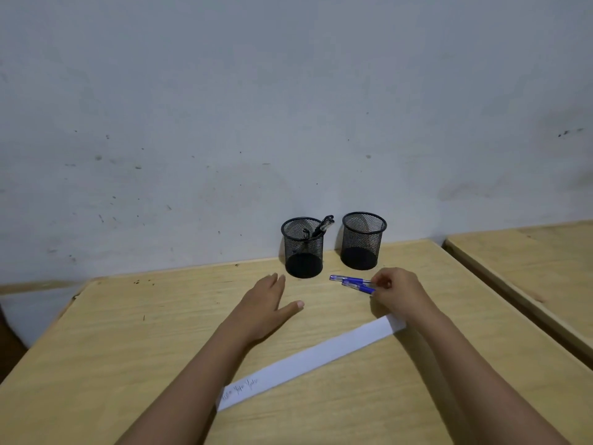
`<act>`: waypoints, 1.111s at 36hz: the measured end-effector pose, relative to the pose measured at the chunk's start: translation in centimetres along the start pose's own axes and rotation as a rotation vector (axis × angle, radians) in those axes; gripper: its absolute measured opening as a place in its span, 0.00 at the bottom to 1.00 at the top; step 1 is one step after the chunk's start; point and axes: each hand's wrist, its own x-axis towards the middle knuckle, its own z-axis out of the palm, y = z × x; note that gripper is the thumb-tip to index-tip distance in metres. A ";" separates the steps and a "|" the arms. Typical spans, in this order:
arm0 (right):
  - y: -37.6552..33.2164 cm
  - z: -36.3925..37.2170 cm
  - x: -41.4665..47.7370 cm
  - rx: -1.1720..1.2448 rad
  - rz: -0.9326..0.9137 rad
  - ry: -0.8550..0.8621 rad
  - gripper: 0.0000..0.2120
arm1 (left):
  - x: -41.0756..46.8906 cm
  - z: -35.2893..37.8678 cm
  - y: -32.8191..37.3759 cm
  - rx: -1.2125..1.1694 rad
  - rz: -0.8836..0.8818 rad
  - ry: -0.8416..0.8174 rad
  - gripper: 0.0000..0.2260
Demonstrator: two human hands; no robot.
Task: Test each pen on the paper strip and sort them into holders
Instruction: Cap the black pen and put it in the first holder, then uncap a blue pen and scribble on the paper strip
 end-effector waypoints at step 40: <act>-8.3 -1.9 -9.4 0.623 -0.336 -0.171 0.04 | -9.8 -7.0 3.6 -0.810 0.086 0.366 0.07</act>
